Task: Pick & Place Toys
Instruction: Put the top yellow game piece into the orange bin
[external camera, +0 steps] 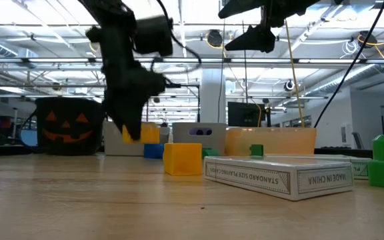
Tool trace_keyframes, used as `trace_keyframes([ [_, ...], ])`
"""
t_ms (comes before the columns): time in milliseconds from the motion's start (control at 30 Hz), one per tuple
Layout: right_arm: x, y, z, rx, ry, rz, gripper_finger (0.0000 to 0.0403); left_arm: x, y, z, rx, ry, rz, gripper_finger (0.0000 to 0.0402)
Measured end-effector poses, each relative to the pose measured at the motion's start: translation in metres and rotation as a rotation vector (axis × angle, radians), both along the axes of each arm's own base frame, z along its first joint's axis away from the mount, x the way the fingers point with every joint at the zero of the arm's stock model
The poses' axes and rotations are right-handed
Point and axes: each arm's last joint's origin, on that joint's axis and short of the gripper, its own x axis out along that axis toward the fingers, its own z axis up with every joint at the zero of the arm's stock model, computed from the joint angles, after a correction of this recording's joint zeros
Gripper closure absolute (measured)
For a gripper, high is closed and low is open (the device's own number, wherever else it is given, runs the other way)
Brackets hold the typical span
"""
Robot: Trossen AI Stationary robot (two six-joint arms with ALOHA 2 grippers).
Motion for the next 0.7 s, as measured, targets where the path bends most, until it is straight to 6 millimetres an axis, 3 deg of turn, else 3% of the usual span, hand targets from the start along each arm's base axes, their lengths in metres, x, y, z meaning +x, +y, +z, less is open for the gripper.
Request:
trace_keyframes([
  [133,0.000,0.000,0.000,-0.021,0.003,0.011,0.0007,-0.013,-0.002,0.034,0.011,-0.084,-0.072,0.0308],
  [400,0.003,0.001,0.009,-0.006,-0.091,0.033,0.0007,-0.044,-0.011,0.111,-0.076,-0.459,-0.232,0.0308],
  [500,0.009,0.002,0.011,0.007,-0.157,0.061,0.0007,-0.048,-0.016,0.126,-0.091,-0.557,-0.231,0.0308],
  [700,0.022,-0.003,0.010,0.059,-0.236,0.084,0.0007,-0.040,-0.026,0.131,-0.113,-0.634,-0.244,0.0308],
])
